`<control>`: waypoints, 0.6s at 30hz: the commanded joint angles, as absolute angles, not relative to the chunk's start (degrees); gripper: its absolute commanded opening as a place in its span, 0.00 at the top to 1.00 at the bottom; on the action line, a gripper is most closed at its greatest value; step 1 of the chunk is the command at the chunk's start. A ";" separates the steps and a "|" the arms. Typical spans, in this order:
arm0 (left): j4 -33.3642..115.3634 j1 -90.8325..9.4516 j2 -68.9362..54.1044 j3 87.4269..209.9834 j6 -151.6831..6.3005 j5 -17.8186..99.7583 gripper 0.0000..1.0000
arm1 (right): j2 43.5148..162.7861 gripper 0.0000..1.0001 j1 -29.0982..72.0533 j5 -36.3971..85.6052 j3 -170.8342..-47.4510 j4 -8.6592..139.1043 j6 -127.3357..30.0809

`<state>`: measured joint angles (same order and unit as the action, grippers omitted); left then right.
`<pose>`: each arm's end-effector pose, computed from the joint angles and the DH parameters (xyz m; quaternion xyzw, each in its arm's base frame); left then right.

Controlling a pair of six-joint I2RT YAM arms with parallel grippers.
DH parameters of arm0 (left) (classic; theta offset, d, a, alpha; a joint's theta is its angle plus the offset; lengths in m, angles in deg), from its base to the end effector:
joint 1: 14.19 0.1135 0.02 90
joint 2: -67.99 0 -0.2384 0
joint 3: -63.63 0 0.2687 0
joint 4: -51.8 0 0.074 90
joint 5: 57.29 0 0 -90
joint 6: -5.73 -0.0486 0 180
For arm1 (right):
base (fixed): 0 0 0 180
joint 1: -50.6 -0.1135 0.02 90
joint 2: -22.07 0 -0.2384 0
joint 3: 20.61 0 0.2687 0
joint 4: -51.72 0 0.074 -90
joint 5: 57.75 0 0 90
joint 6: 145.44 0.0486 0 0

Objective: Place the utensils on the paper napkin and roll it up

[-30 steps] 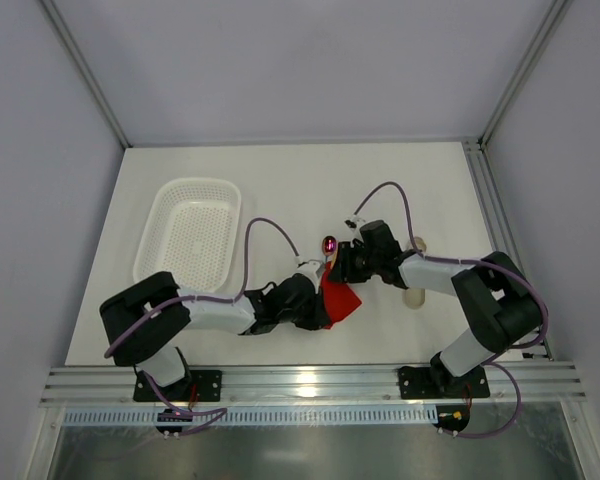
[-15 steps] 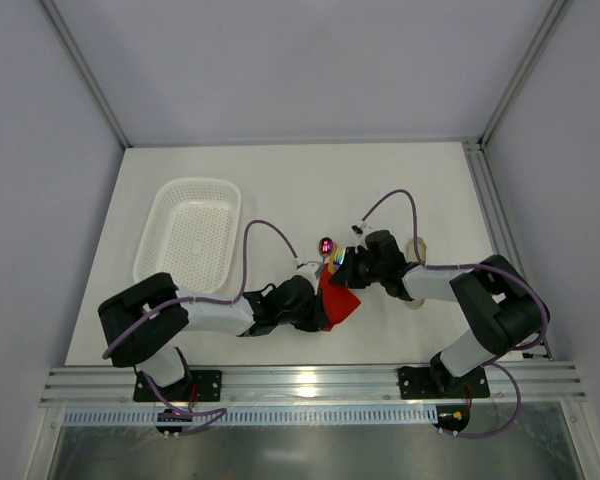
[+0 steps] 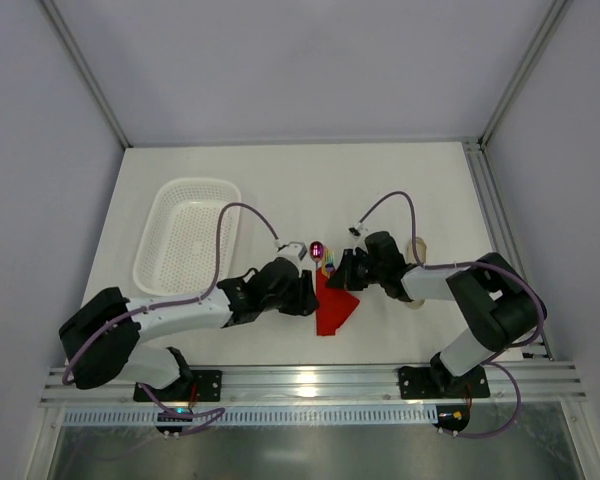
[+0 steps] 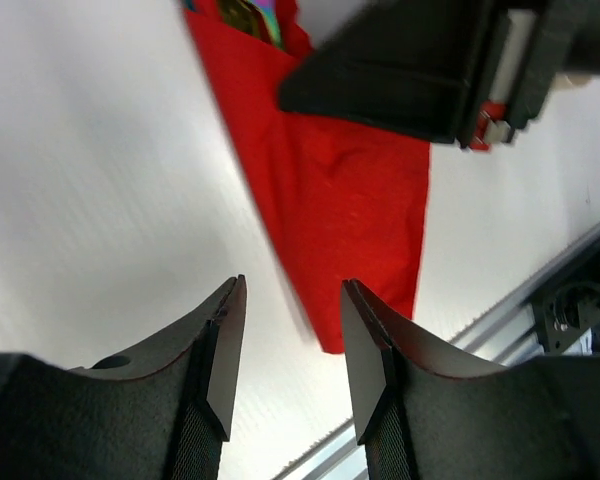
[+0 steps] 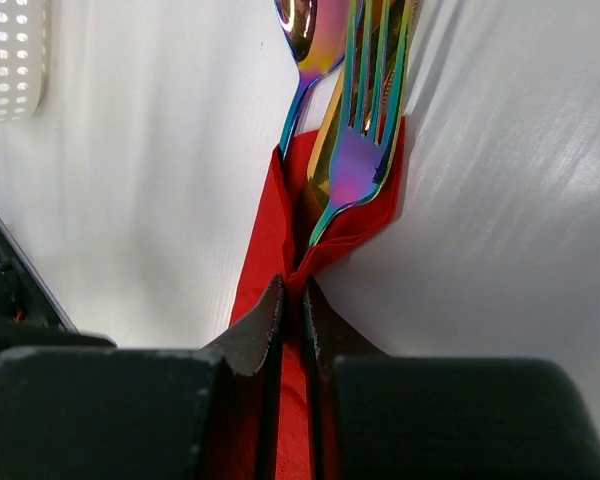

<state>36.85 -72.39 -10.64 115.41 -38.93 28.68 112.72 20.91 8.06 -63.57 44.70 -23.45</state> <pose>0.1631 -0.2566 0.1442 0.0879 0.9081 -0.3007 0.2777 0.2450 0.1626 0.0761 -0.0696 0.8902 0.3727 0.2527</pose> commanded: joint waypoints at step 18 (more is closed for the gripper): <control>50.49 -60.07 -8.91 107.30 -38.48 48.25 0.46 | 113.83 0.96 20.37 1.49 -59.09 27.63 -20.55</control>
<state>43.91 -61.37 -9.26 108.41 -39.45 43.01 113.75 20.76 3.21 -59.51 34.39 -21.33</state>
